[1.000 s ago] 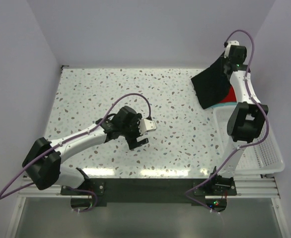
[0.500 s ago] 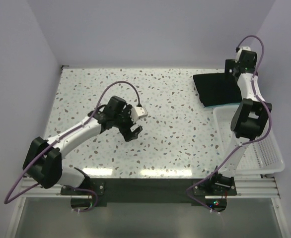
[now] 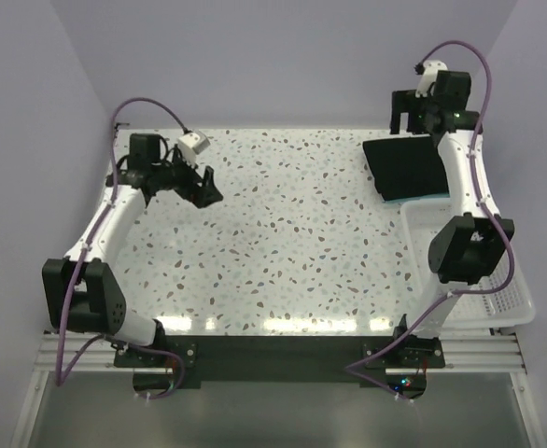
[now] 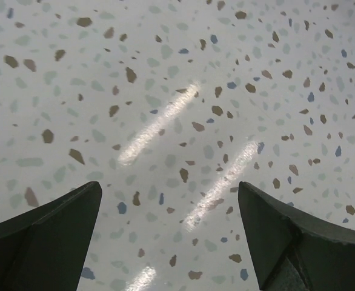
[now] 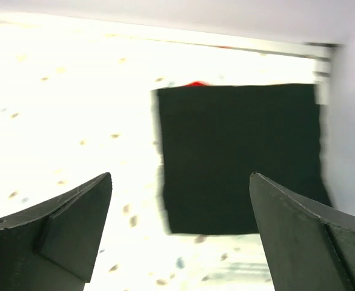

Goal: Fold and stack the t-shirts
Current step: Reset both grippers

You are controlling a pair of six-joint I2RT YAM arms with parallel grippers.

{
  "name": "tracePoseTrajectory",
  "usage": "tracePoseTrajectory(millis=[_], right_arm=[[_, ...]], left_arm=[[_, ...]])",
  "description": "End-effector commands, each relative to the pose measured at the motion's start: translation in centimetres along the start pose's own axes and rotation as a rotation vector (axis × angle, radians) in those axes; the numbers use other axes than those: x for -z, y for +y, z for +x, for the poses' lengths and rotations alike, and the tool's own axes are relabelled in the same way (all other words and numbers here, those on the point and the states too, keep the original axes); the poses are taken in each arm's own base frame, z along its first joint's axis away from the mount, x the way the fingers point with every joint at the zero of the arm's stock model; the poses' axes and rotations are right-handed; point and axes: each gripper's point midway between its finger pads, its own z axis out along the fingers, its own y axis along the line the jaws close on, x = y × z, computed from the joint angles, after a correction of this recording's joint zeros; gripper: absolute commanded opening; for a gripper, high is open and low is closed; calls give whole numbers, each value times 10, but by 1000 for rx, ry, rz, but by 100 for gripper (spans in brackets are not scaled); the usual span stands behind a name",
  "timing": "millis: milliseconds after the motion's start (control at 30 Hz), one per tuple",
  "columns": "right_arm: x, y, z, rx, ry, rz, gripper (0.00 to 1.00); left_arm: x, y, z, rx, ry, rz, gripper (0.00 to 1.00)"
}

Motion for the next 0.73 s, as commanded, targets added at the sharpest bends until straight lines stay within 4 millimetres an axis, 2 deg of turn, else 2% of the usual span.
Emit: tracePoseTrajectory(millis=[0, 33, 67, 100, 133, 167, 200, 267, 300, 333, 367, 400, 467, 500, 533, 600, 700], right_arm=[[41, 73, 14, -6, 47, -198, 99], [53, 98, 14, 6, 41, -250, 99], [57, 112, 22, 7, 57, -292, 99], [57, 122, 42, -3, 99, -316, 98], [61, 138, 50, 6, 112, -352, 98], [73, 150, 54, 15, 104, -399, 99], [70, 158, 79, 23, 148, -421, 99], [86, 176, 94, 51, 148, -482, 99], [83, 180, 120, 60, 188, -496, 99], [88, 186, 130, 70, 198, -512, 99], [91, 187, 140, 79, 207, -516, 99], [96, 188, 158, 89, 230, -522, 99], [100, 191, 172, 106, 238, -530, 99], [103, 190, 182, 110, 242, -528, 99], [105, 190, 187, 112, 247, -526, 99], [108, 188, 194, 118, 246, -518, 99], [109, 185, 191, 119, 231, -501, 99]], left_arm=[[21, 27, -20, 61, -55, 32, 100], [28, 39, -19, 82, -64, 7, 100], [31, 48, -16, 89, -64, -22, 100], [33, 55, -14, 85, -59, -56, 100], [34, 63, -6, 89, -52, -94, 100], [37, 73, 2, 90, -32, -153, 100], [40, 76, 5, 78, -27, -179, 100], [41, 81, 27, 83, 11, -234, 100], [40, 81, 36, 79, 26, -244, 100], [37, 79, 53, 94, 53, -248, 100], [37, 78, 62, 103, 66, -259, 100], [38, 75, 66, 100, 66, -262, 100], [36, 69, 84, 116, 84, -258, 100], [38, 66, 84, 116, 77, -264, 100], [37, 65, 90, 125, 81, -266, 100], [39, 63, 89, 127, 71, -274, 100], [42, 62, 82, 118, 52, -279, 100]])
